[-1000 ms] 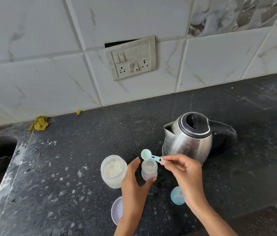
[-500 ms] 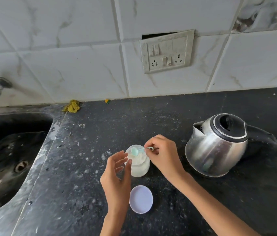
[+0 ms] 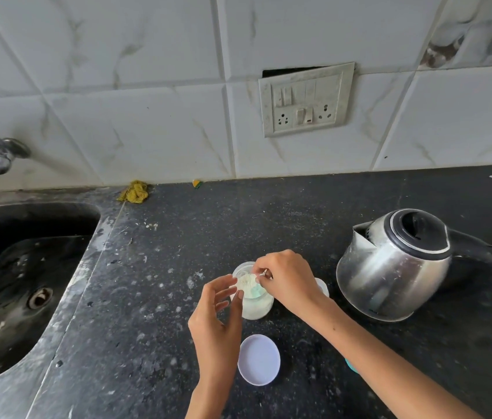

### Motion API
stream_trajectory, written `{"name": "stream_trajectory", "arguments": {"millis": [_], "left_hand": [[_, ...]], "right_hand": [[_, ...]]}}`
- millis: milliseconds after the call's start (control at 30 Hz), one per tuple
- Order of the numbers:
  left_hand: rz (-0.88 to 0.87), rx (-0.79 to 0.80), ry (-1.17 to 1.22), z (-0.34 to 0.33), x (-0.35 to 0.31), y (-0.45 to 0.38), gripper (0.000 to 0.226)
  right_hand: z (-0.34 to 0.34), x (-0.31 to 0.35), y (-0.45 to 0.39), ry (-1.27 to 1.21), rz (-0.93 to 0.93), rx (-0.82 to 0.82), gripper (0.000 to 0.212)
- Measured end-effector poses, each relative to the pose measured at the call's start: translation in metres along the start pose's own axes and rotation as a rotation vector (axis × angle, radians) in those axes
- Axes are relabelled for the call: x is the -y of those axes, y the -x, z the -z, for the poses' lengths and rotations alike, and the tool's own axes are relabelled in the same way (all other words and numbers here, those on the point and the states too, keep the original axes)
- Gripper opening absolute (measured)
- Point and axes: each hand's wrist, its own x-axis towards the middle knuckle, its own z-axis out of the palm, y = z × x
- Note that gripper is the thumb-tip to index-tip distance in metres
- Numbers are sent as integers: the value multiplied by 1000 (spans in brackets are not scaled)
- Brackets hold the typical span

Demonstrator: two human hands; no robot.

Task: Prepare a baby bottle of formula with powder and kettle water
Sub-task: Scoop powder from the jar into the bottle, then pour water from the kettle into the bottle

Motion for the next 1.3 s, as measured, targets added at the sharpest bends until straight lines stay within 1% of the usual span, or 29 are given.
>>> {"name": "stream_trajectory", "arguments": {"millis": [167, 300, 367, 467, 600, 733, 800, 833, 900, 967, 1033, 1100, 1167, 1233, 1300], "left_hand": [[-21, 33, 23, 0, 0, -1, 25], [-30, 65, 40, -1, 2, -2, 24], [-30, 79, 50, -2, 1, -2, 23], [-37, 102, 56, -4, -2, -1, 22], [-64, 158, 77, -12, -10, 3, 30], [-106, 263, 76, -37, -18, 15, 24], [-140, 309, 66, -53, -23, 20, 27], [-161, 325, 59, -60, -26, 22, 29], [-182, 337, 36, -75, -28, 24, 33], [-141, 331, 8, -88, -25, 24, 43], [-83, 315, -32, -99, -20, 25, 55], [-20, 300, -74, -108, -17, 27, 67], [40, 280, -109, -116, -13, 31, 78], [112, 254, -134, -123, -10, 35, 89], [179, 221, -141, -128, -6, 39, 96]], "right_hand": [[-1, 2, 1, 77, 62, 31, 12], [-1, -1, 2, 106, 92, 3, 17], [-1, -5, 5, 74, 70, -15, 19], [2, -11, 16, -51, 17, -68, 19], [15, -21, 48, -194, -28, -222, 14], [40, -39, 86, -278, -49, -373, 11], [57, -51, 102, -284, -35, -465, 11], [66, -58, 109, -257, -22, -532, 11], [84, -77, 121, -117, 0, -707, 11], [101, -102, 131, 74, 5, -862, 12], [115, -131, 139, 181, -25, -921, 20], [125, -160, 144, 171, -70, -902, 31], [131, -184, 145, 74, -94, -844, 43], [137, -203, 144, -111, -119, -766, 50], [142, -214, 141, -352, -180, -641, 53]]}}
